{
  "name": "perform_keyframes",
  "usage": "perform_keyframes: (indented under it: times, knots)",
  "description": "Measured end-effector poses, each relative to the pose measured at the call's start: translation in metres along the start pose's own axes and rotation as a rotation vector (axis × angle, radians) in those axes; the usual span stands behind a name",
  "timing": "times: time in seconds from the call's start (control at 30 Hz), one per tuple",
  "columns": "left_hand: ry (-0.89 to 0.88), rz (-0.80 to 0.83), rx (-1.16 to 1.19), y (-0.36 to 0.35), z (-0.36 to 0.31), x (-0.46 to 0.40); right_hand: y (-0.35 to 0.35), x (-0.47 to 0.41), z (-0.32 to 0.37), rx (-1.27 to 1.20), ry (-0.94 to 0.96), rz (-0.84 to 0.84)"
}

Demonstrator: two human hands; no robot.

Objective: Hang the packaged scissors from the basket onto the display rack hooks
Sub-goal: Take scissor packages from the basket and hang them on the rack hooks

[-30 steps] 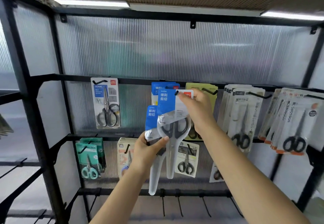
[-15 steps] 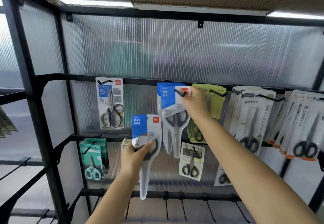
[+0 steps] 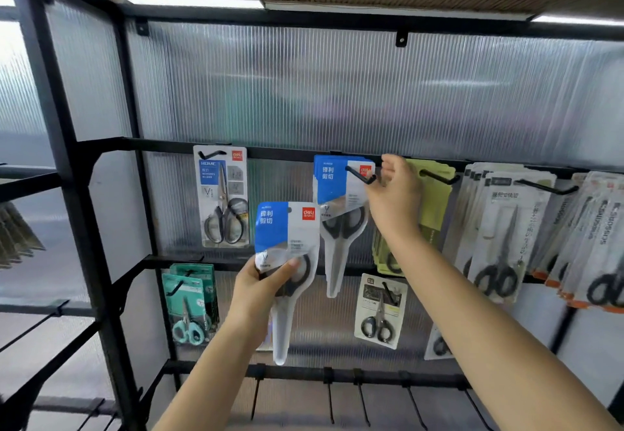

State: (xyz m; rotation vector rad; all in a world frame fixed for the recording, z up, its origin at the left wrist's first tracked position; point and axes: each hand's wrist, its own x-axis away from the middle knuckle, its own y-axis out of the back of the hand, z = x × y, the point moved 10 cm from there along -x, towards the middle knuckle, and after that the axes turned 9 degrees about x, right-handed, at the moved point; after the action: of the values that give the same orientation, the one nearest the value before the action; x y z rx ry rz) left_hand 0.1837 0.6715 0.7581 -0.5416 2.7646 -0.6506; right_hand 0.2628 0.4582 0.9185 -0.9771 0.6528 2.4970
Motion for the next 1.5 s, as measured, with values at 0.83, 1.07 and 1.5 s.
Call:
perform_keyframes:
  times: [0.83,1.07,1.5]
  knots:
    - [-0.071,0.382,-0.118,-0.112,-0.013,0.036,0.056,0.021,0.037,-0.103,0.171,0.337]
    - [-0.094,0.316,-0.115,-0.104,-0.014,0.03,0.049,0.019,0.035,-0.08,0.138,0.305]
    - [-0.054,0.235,-0.191,-0.092,0.002,0.005,0.021,0.009,0.013,-0.056,0.017,0.296]
